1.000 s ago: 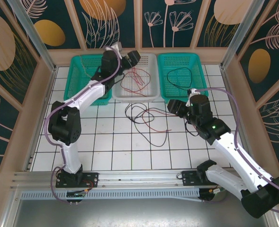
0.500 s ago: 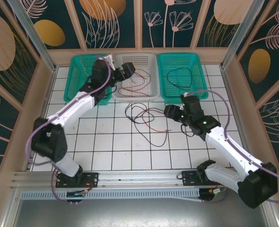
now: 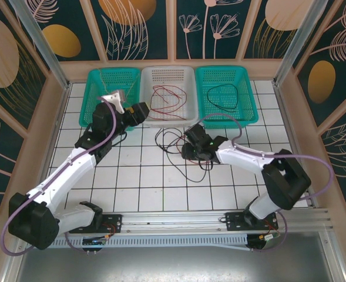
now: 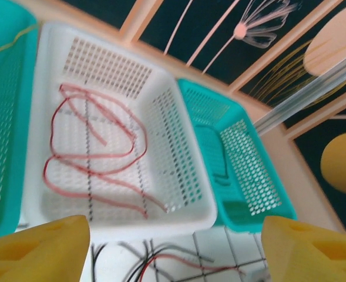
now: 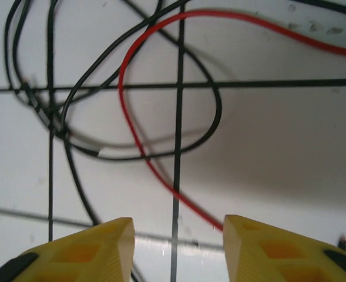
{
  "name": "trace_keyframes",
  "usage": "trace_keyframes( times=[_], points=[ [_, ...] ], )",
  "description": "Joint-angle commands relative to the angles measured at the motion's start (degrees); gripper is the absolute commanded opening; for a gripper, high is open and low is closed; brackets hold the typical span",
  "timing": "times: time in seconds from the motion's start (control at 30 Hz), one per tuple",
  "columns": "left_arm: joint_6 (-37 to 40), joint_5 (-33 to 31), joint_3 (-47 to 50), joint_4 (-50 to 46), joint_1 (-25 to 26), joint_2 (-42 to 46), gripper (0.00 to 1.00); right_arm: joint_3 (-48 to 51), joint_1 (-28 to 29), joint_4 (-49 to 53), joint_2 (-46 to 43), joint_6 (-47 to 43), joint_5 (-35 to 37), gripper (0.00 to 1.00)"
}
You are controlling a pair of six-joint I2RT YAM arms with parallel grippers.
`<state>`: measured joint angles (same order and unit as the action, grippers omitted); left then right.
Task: Untangle the cables
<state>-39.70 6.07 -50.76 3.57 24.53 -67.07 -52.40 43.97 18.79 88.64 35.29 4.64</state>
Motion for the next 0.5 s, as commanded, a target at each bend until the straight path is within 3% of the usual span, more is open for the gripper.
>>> trace_keyframes(
  times=[0.0,0.2,0.37,0.43,0.47],
  points=[
    [-2.61,2.42,3.73,0.83,0.07,2.23,0.74,-2.62,-0.88,-3.77,3.65,4.29,3.62,0.39],
    [-2.5,4.52,5.91,0.83,0.08,3.34,0.69,-4.44,-1.43,-8.84,10.15,10.65,4.65,0.38],
    [-1.87,5.61,6.12,0.86,0.07,3.79,0.69,-8.41,-1.44,-5.11,15.85,13.42,8.53,0.39],
    [-1.74,6.05,6.18,1.08,0.07,3.87,0.69,-9.08,-1.52,-4.99,17.01,13.17,8.32,0.36],
    [-1.54,6.23,6.19,1.17,0.07,3.87,0.69,-9.37,-1.49,-4.95,17.6,12.77,7.94,0.29]
  ],
)
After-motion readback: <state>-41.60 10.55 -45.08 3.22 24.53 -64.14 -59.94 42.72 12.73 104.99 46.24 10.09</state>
